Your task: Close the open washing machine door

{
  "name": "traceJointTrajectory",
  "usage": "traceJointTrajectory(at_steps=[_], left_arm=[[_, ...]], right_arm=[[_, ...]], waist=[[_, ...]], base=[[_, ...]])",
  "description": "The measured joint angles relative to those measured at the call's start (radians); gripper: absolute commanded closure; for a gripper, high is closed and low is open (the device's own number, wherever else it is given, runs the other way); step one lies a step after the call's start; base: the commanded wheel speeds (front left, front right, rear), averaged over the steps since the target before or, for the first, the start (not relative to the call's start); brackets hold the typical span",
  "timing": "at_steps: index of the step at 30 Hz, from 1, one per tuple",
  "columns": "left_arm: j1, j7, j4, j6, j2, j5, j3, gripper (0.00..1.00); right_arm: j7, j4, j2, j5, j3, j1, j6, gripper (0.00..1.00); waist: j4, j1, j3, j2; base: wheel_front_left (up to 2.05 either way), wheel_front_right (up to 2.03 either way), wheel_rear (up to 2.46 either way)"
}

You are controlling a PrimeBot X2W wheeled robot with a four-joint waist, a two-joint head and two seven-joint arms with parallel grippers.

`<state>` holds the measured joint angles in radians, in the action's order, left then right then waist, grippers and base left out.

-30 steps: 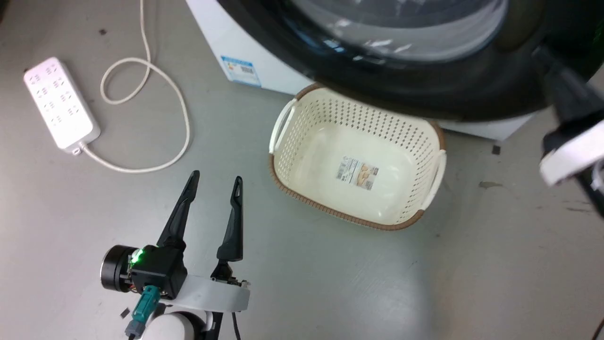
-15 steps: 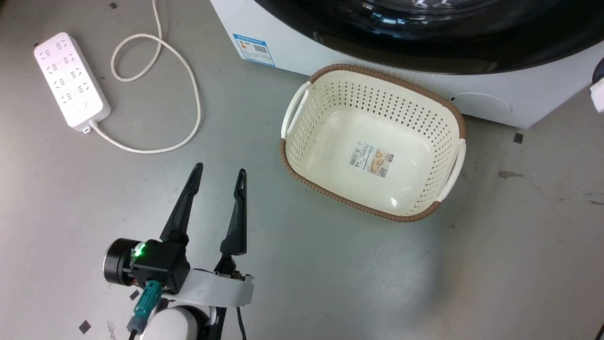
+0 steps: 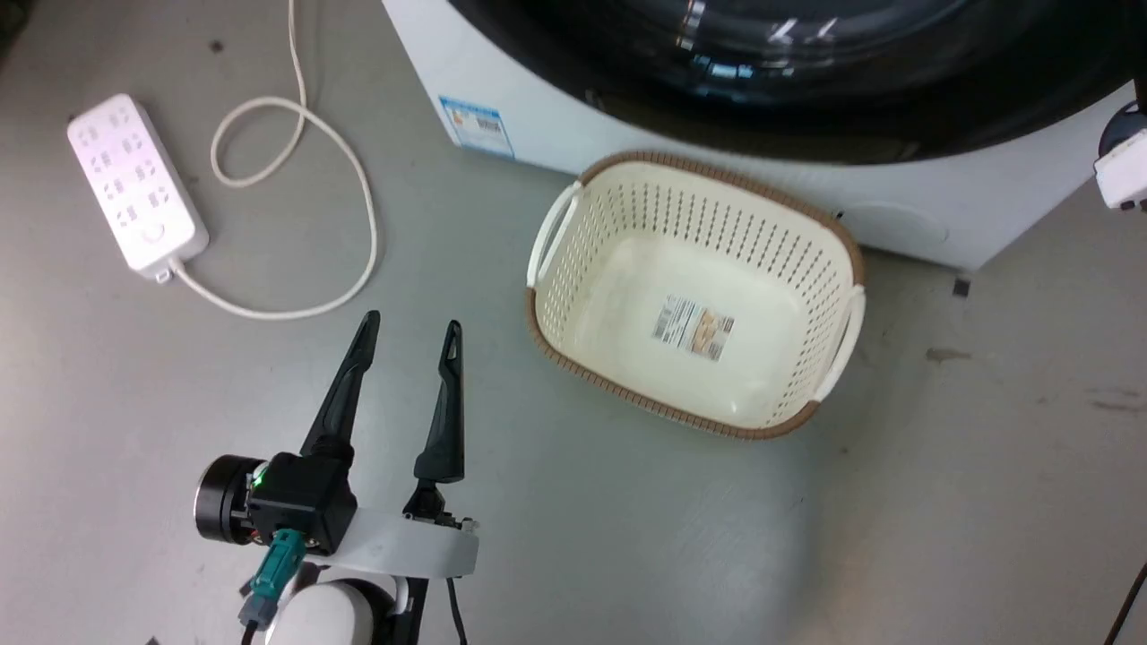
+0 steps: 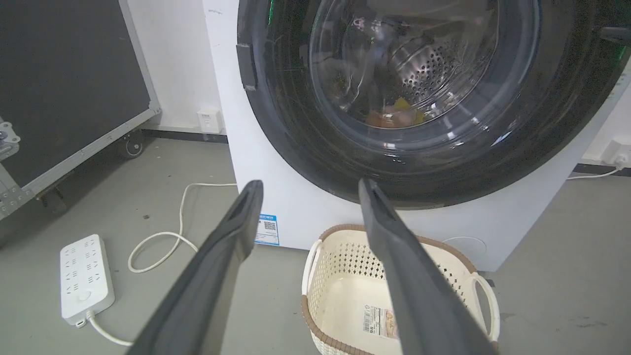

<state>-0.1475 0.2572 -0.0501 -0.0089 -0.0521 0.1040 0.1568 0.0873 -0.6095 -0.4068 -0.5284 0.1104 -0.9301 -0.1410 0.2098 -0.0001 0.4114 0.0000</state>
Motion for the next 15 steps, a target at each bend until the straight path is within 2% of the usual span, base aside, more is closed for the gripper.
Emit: traceJointTrajectory(at_steps=[7, 10, 15], left_arm=[[0.009, 0.0, 0.038, 0.006, 0.001, 0.012, -0.017, 0.0], [0.028, 0.0, 0.057, 0.002, 0.001, 0.012, -0.022, 0.0], [0.064, 0.0, 0.079, -0.013, 0.002, 0.013, -0.036, 0.0]], right_arm=[[0.097, 0.018, 0.003, -0.025, 0.03, 0.126, 0.011, 0.0], [0.127, 0.064, 0.002, -0.015, 0.045, 0.229, 0.011, 0.0], [0.153, 0.153, 0.041, 0.011, 0.013, 0.399, 0.011, 0.0]], waist=[[-0.02, 0.0, -0.098, 0.0001], [-0.034, 0.0, -0.152, 0.0], [-0.065, -0.0002, -0.246, 0.0]], base=[[0.0, 0.0, 0.0], [0.0, 0.0, 0.0], [0.0, 0.0, 0.0]])
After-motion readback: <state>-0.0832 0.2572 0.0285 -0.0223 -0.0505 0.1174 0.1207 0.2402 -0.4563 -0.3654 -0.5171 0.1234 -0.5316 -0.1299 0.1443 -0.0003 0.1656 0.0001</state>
